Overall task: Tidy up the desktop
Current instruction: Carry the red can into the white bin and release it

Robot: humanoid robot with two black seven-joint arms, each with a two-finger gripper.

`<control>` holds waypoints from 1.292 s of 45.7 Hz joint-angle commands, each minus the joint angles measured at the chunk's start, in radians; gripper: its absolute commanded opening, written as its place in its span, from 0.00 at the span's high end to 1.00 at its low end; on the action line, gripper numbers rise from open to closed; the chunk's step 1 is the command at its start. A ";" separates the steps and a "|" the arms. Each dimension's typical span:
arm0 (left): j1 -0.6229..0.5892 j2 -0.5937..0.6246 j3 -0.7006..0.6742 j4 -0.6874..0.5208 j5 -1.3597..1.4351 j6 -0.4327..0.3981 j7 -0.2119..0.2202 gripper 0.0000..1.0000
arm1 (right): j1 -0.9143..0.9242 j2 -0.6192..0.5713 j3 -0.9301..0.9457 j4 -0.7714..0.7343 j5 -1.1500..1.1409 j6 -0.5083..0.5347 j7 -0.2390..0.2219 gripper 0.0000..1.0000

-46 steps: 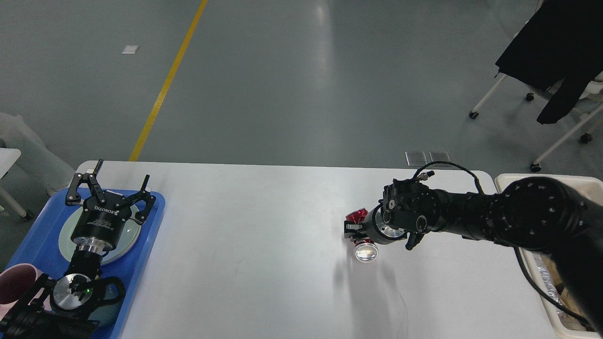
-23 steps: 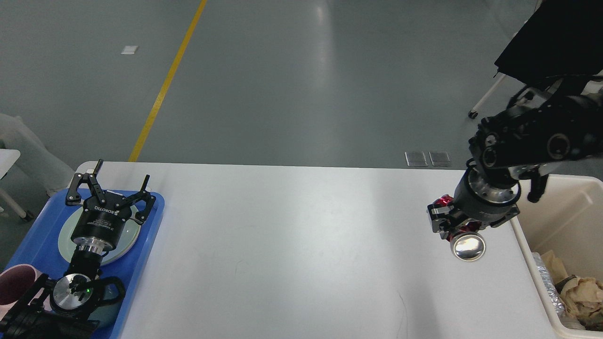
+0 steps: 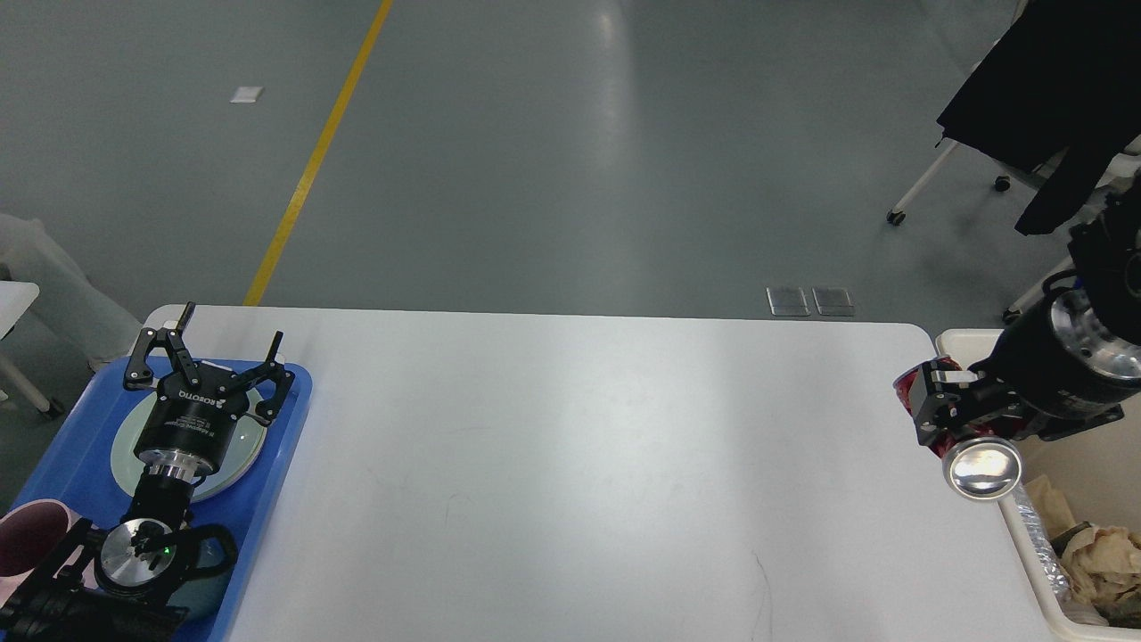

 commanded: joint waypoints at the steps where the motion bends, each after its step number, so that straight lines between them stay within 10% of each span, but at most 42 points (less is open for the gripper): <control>1: 0.000 0.000 0.000 0.000 0.000 0.000 0.000 0.04 | -0.061 -0.095 -0.033 -0.053 -0.003 -0.006 -0.007 1.00; 25: 0.000 0.000 0.000 0.000 0.000 0.000 -0.002 0.04 | -0.903 -0.415 0.288 -0.819 -0.041 -0.014 -0.015 1.00; 50: 0.000 0.000 0.000 0.000 0.000 0.000 0.000 0.04 | -1.752 -0.096 0.653 -1.589 0.015 -0.387 -0.093 1.00; 59: 0.000 0.001 0.000 0.000 0.000 0.000 -0.001 0.04 | -1.816 -0.047 0.670 -1.640 0.020 -0.457 -0.135 1.00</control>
